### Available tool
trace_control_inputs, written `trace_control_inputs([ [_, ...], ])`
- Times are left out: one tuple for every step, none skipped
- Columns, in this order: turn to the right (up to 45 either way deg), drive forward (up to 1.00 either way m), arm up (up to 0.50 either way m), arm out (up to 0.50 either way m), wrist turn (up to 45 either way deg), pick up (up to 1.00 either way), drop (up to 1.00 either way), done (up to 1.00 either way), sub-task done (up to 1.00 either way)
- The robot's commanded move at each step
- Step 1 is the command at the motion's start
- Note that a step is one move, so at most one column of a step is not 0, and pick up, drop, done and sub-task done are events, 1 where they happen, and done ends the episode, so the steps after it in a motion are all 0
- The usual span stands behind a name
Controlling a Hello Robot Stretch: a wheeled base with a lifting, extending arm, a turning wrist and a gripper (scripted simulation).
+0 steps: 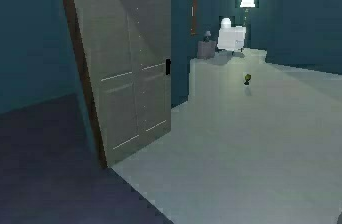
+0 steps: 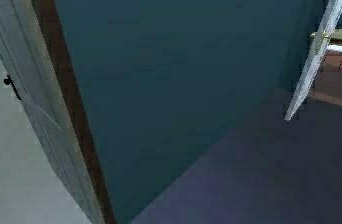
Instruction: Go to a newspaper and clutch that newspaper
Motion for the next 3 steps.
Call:
trace_control_inputs([
  [21.0,0.0,0.0,0.0,0.0,0.0,0.0,0.0,0.0],
  [0.0,0.45,0.0,0.0,0.0,0.0,0.0,0.0,0.0],
  [15.0,0.0,0.0,0.0,0.0,0.0,0.0,0.0,0.0],
])
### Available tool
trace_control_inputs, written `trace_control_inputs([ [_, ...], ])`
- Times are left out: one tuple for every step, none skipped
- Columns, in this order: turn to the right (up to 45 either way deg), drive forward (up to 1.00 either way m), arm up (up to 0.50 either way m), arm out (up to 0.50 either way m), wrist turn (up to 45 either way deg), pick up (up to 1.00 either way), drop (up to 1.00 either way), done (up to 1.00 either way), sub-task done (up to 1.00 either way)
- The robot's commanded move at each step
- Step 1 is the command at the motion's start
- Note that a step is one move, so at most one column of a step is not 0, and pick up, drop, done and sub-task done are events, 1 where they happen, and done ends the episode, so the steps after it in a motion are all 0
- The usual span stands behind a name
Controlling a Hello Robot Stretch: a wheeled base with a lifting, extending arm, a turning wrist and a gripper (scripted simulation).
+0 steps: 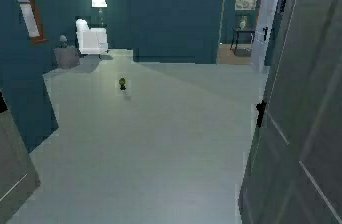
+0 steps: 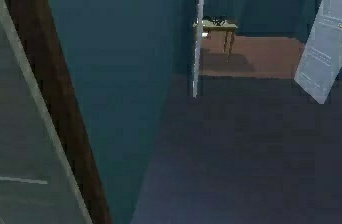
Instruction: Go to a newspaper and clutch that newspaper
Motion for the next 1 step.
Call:
trace_control_inputs([
  [0.0,1.0,0.0,0.0,0.0,0.0,0.0,0.0,0.0],
])
